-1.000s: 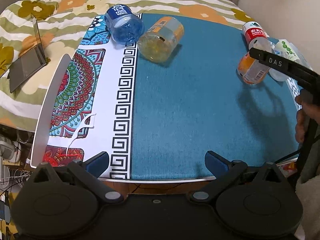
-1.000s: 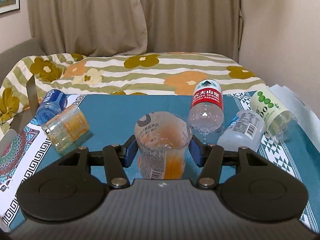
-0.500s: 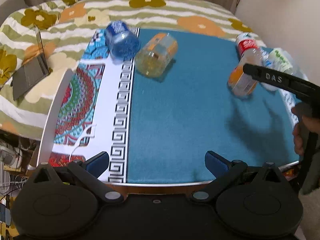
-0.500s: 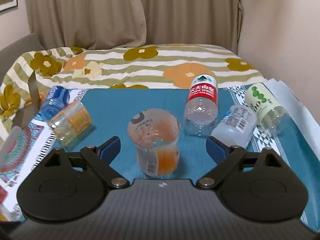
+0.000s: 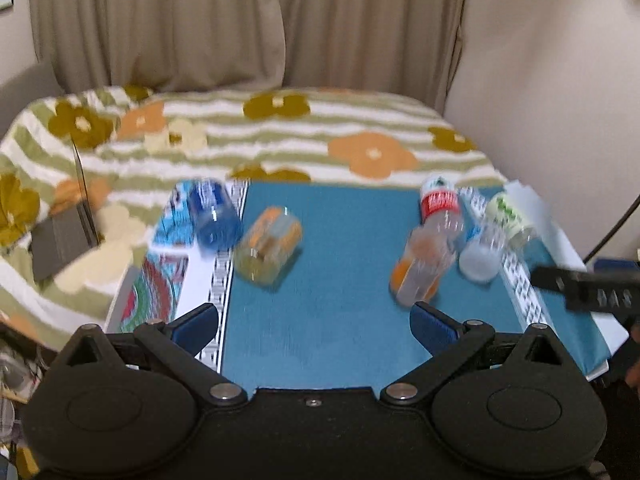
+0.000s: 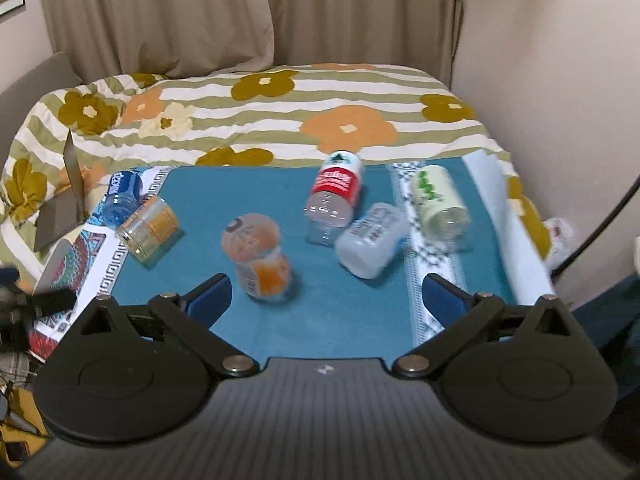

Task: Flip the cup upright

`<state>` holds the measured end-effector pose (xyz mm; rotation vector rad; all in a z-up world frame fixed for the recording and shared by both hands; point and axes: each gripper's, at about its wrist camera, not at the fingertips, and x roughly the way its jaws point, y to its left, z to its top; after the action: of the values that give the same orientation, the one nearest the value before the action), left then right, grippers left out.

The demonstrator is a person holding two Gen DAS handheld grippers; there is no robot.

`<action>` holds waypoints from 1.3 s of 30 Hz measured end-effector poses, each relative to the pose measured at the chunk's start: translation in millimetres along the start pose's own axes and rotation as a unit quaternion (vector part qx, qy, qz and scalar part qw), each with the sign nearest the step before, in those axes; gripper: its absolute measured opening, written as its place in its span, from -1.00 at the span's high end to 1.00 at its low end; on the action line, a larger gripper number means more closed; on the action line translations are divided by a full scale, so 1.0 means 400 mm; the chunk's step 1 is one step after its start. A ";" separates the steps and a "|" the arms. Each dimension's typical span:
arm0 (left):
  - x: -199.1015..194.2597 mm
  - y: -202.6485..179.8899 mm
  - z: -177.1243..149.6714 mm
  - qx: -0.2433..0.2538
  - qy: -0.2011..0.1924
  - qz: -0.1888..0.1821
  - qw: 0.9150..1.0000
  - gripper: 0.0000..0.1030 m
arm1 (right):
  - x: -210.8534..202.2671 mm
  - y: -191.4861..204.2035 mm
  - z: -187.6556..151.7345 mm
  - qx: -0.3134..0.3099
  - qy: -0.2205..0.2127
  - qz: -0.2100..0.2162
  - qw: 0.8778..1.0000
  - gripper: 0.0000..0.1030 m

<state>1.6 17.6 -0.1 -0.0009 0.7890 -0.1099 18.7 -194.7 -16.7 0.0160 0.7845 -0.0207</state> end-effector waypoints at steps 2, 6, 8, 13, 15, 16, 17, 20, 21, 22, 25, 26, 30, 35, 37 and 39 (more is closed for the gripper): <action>-0.010 -0.013 0.005 0.006 -0.018 0.007 1.000 -1.00 | -0.016 -0.015 -0.009 -0.003 0.003 -0.005 1.000 -1.00; -0.018 -0.040 -0.001 0.021 -0.041 0.014 0.999 -1.00 | -0.029 -0.036 -0.031 0.000 0.005 -0.009 1.000 -1.00; -0.018 -0.051 -0.008 0.029 -0.045 0.017 0.998 -1.00 | -0.033 -0.040 -0.037 0.000 0.004 -0.010 1.000 -1.00; -0.020 -0.068 -0.018 0.039 -0.046 0.023 0.998 -1.00 | -0.045 -0.046 -0.049 0.001 0.000 -0.009 1.000 -1.00; -0.024 -0.069 -0.019 0.041 -0.048 0.023 0.998 -1.00 | -0.045 -0.049 -0.048 0.004 -0.001 -0.009 1.000 -1.00; -0.026 -0.070 -0.019 0.042 -0.050 0.025 0.998 -1.00 | -0.045 -0.049 -0.046 0.004 -0.001 -0.010 1.000 -1.00; -0.028 -0.071 -0.019 0.042 -0.051 0.026 0.998 -1.00 | -0.045 -0.050 -0.046 0.004 -0.001 -0.010 1.000 -1.00; -0.029 -0.072 -0.020 0.042 -0.052 0.027 0.997 -1.00 | -0.046 -0.053 -0.045 0.006 -0.001 -0.011 1.000 -1.00; -0.030 -0.073 -0.020 0.042 -0.053 0.027 0.997 -1.00 | -0.046 -0.054 -0.045 0.006 -0.001 -0.010 1.000 -1.00; -0.031 -0.074 -0.020 0.044 -0.053 0.028 0.997 -1.00 | -0.046 -0.055 -0.045 0.006 -0.001 -0.010 1.000 -1.00; -0.031 -0.077 -0.021 0.047 -0.054 0.031 0.997 -1.00 | -0.047 -0.056 -0.045 0.006 -0.001 -0.011 1.000 -1.00; -0.031 -0.078 -0.021 0.047 -0.055 0.032 0.997 -1.00 | -0.047 -0.056 -0.045 0.006 -0.001 -0.011 1.000 -1.00; -0.031 -0.076 -0.019 0.048 -0.055 0.032 0.997 -1.00 | -0.045 -0.055 -0.043 0.005 -0.001 -0.010 1.000 -1.00; -0.031 -0.076 -0.019 0.049 -0.055 0.032 0.997 -1.00 | -0.045 -0.055 -0.044 0.005 0.001 -0.011 1.000 -1.00; -0.030 -0.077 -0.019 0.048 -0.055 0.032 0.997 -1.00 | -0.048 -0.054 -0.045 0.007 0.002 -0.010 1.000 -1.00; -0.028 -0.077 -0.018 0.049 -0.053 0.031 0.997 -1.00 | -0.047 -0.054 -0.045 0.006 0.001 -0.010 1.000 -1.00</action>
<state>-14.6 -11.5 4.0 0.1095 0.6755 -0.0892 -7.8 -215.6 -16.1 0.0188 0.7875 -0.0439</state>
